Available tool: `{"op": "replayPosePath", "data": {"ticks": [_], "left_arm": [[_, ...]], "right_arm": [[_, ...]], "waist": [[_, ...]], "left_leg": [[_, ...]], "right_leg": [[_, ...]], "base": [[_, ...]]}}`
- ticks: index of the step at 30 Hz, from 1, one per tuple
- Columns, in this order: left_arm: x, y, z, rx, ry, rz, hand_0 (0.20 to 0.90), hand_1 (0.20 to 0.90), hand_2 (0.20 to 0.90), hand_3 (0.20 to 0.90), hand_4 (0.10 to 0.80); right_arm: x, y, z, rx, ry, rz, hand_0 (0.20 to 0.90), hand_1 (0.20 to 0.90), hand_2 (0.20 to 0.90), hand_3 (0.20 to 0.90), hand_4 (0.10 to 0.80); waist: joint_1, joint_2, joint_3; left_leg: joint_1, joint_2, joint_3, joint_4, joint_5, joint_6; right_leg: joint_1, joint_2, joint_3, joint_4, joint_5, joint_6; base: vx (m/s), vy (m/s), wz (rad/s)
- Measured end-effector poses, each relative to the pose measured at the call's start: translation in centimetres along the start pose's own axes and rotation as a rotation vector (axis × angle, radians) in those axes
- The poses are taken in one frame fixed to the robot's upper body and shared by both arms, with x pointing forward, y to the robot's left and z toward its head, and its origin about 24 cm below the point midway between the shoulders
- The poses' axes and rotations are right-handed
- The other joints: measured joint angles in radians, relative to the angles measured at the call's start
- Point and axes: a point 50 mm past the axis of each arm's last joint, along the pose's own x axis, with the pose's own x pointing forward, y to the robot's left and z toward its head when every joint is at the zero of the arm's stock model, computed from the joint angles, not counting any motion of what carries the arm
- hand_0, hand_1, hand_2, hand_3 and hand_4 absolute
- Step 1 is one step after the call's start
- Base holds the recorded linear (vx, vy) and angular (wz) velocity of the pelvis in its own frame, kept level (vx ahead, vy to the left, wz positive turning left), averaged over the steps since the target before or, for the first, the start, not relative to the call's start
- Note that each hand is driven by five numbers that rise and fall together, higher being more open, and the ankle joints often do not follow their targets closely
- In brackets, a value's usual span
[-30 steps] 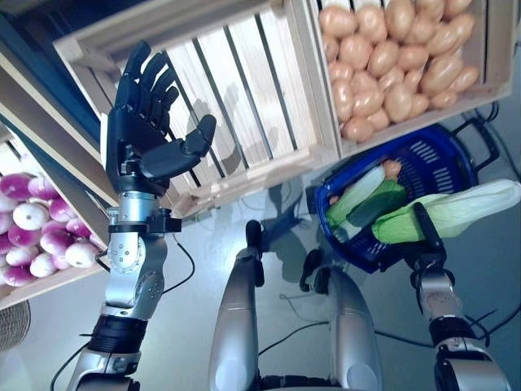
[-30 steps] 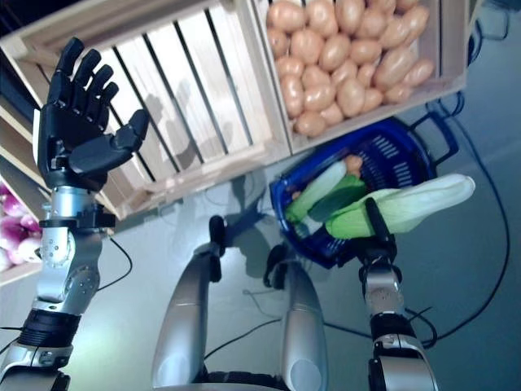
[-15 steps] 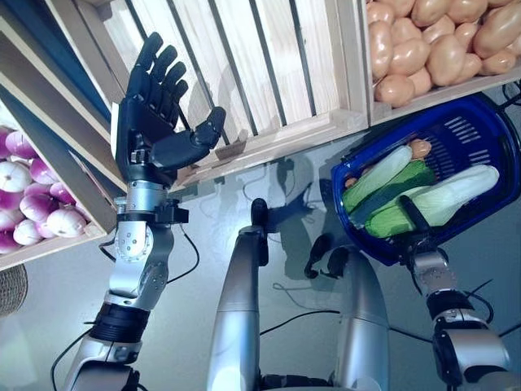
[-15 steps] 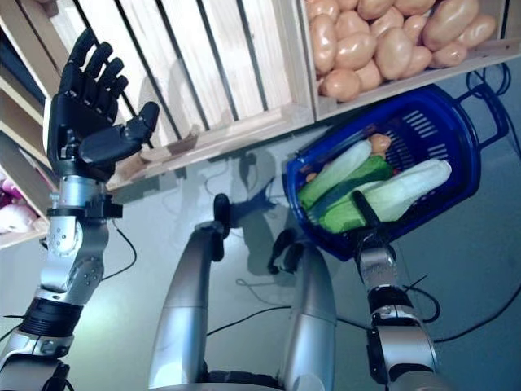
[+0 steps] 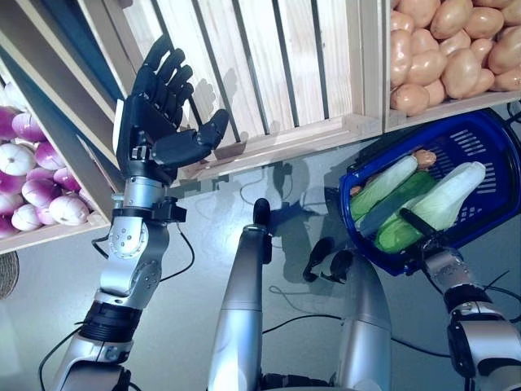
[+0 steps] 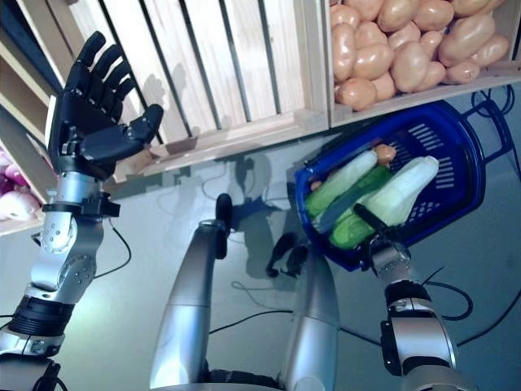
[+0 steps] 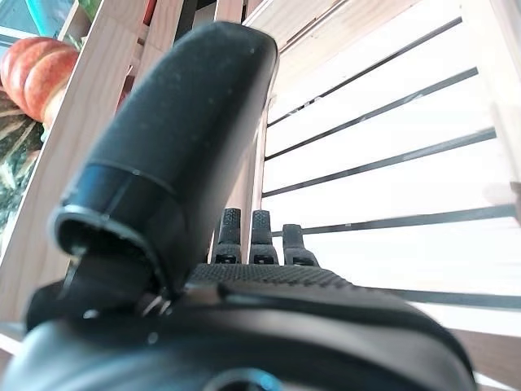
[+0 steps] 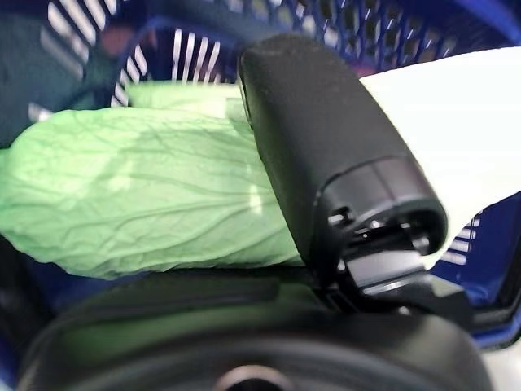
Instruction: Put vegetables into the basket
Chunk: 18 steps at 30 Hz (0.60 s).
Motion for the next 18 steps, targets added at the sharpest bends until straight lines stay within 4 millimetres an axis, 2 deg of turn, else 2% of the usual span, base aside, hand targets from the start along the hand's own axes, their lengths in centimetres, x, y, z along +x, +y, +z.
{"op": "replayPosePath", "data": {"ticks": [12, 15, 16, 18], "left_arm": [[-0.3, 0.1, -0.1, 0.019, 0.038, -0.055, 0.9, 0.9, 0.9, 0.9, 0.8], [-0.6, 0.1, -0.4, 0.001, 0.057, -0.073, 0.9, 0.9, 0.9, 0.9, 0.8], [-0.9, 0.2, -0.6, -0.002, 0.07, -0.071, 0.9, 0.9, 0.9, 0.9, 0.8], [-1.3, 0.1, -1.0, -0.003, 0.089, -0.078, 0.9, 0.9, 0.9, 0.9, 0.8]], "right_arm": [[-0.1, -1.0, 0.7, 0.046, -0.012, -0.167, 0.9, 0.9, 0.9, 0.9, 0.8], [-0.2, -1.6, 0.7, 0.057, -0.028, -0.201, 0.9, 0.9, 0.9, 0.9, 0.8], [-0.2, -1.8, 0.6, 0.064, -0.041, -0.222, 0.9, 0.9, 0.9, 0.9, 0.8], [-0.2, -2.2, 0.6, 0.075, -0.063, -0.252, 0.9, 0.9, 0.9, 0.9, 0.8]], "waist": [[-0.006, -0.005, 0.0], [-0.006, -0.018, 0.0], [-0.005, -0.022, -0.001], [-0.006, -0.026, 0.0]], "left_leg": [[0.064, 0.004, 0.0, -0.027, -0.008, 0.011], [0.147, 0.009, 0.005, -0.132, 0.008, 0.005], [0.2, 0.015, 0.011, -0.219, 0.055, 0.006], [0.261, 0.02, 0.027, -0.306, 0.079, 0.006]], "right_leg": [[0.076, 0.007, -0.003, -0.054, 0.016, 0.022], [0.147, 0.027, -0.004, -0.157, 0.061, 0.027], [0.188, 0.045, -0.007, -0.233, 0.09, 0.032], [0.238, 0.055, -0.014, -0.308, 0.13, 0.031]], "base": [[0.002, -0.008, 0.0], [-0.052, -0.015, -0.03], [-0.114, 0.005, -0.09], [-0.061, 0.012, -0.08]]}}
